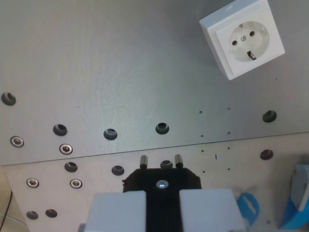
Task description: Move above the white socket
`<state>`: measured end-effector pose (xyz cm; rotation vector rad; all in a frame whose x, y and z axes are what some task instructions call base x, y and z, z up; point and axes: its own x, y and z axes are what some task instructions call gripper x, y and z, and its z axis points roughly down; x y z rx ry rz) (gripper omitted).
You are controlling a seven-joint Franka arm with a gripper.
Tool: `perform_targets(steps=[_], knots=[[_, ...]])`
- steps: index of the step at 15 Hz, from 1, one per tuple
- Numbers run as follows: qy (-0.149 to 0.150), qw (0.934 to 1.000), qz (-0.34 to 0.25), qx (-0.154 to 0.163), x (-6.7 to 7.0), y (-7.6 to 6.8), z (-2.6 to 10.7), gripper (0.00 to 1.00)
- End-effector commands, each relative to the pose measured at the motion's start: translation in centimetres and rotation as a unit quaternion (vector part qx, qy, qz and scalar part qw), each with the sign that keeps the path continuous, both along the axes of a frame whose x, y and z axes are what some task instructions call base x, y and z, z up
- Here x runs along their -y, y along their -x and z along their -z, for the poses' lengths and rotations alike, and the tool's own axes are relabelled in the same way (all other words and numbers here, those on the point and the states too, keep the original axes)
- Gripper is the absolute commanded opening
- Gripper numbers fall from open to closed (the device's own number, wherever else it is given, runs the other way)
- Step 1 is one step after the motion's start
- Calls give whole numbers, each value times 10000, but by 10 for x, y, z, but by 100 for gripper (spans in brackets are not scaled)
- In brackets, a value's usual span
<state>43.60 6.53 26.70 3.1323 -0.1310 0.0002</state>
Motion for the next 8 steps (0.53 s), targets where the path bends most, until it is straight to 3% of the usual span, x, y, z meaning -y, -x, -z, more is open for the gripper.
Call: perform_targets(steps=[1,8], knots=[[0,10000,2,1,0,0,0,0],[0,10000,-60,-3,1,0,1,0]])
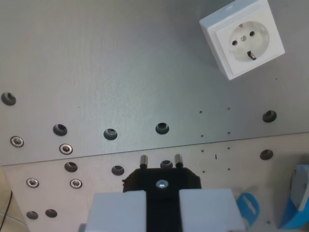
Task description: Move above the white socket
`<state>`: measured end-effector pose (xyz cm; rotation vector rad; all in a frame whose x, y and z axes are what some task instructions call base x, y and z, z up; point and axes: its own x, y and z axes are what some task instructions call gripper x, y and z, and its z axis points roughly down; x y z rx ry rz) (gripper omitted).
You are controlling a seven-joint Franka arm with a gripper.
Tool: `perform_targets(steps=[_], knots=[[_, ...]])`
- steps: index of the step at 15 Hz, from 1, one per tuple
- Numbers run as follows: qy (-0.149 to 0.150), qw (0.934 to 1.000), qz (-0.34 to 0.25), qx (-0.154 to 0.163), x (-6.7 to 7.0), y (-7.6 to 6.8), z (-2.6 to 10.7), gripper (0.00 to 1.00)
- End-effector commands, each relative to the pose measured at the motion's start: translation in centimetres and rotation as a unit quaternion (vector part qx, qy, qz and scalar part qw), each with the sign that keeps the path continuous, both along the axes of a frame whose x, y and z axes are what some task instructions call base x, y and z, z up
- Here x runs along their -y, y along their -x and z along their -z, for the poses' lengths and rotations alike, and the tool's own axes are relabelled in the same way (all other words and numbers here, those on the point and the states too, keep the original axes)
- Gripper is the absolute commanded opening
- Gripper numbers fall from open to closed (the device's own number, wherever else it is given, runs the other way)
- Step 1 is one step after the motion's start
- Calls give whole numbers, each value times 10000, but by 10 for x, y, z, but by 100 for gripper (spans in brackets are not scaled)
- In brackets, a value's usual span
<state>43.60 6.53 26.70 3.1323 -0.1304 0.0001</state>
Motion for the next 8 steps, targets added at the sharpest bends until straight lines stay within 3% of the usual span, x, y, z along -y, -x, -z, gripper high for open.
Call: perform_targets(steps=[1,8], knots=[[-2,10000,-85,-3,1,0,1,0],[-15,9994,-340,61,6,-1,10,0]])
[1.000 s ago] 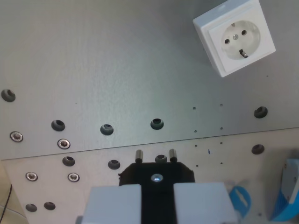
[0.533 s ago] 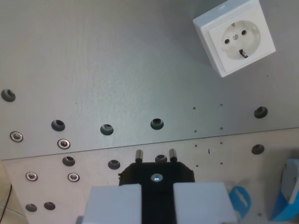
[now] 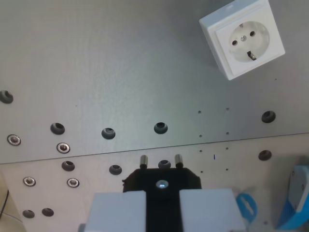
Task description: Move above the white socket
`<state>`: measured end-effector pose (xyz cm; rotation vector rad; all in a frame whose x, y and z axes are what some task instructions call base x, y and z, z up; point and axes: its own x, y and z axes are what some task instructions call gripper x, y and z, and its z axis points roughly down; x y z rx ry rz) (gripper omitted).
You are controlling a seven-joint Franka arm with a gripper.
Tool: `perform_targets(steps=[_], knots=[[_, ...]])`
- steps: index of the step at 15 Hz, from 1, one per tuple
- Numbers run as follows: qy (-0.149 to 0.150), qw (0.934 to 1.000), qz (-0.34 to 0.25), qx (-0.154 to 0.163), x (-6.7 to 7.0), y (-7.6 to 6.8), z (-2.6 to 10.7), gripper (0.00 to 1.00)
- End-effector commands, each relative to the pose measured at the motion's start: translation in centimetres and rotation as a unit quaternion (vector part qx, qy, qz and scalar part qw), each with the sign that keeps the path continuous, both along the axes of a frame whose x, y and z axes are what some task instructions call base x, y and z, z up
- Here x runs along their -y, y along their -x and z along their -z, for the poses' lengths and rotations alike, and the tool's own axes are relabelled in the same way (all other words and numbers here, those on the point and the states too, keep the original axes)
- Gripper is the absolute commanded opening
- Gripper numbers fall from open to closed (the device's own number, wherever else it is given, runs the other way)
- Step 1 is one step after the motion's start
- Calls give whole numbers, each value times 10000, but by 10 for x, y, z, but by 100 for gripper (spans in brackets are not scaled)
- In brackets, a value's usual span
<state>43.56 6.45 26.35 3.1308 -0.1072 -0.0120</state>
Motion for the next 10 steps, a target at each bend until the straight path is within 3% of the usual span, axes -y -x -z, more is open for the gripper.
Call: perform_targets(steps=[1,10], knots=[[-31,9994,-314,119,7,-2,8,0],[17,9965,-793,244,21,-5,31,0]])
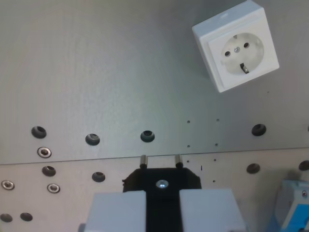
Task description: Move above the white socket
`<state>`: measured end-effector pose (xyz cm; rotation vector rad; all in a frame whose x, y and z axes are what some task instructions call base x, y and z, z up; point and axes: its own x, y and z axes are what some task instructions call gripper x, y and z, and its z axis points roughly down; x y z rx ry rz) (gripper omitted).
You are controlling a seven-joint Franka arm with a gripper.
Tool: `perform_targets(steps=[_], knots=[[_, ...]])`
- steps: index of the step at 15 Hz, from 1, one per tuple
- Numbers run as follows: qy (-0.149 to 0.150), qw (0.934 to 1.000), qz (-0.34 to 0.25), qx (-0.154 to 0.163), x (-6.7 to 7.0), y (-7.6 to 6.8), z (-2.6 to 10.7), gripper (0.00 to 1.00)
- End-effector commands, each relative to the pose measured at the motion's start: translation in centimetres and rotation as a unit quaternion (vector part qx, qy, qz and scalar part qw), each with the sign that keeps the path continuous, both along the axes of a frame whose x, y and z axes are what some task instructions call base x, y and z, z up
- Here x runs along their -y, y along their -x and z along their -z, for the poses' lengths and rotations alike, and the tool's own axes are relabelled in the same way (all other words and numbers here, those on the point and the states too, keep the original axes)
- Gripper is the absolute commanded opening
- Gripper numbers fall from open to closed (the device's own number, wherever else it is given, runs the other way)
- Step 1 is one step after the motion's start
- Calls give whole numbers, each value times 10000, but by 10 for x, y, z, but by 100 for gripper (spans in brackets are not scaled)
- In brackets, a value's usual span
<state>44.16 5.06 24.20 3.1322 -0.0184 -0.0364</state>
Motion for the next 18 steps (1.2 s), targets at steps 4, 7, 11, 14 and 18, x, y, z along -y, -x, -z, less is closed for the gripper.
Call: perform_targets(steps=[4,7,11,14,18], knots=[[35,9963,-783,364,15,1,23,0],[50,9943,-1002,375,22,0,34,0],[84,9918,-1219,380,30,-1,49,0],[120,9894,-1408,336,37,-2,60,0],[137,9857,-1646,340,46,-4,75,0]])
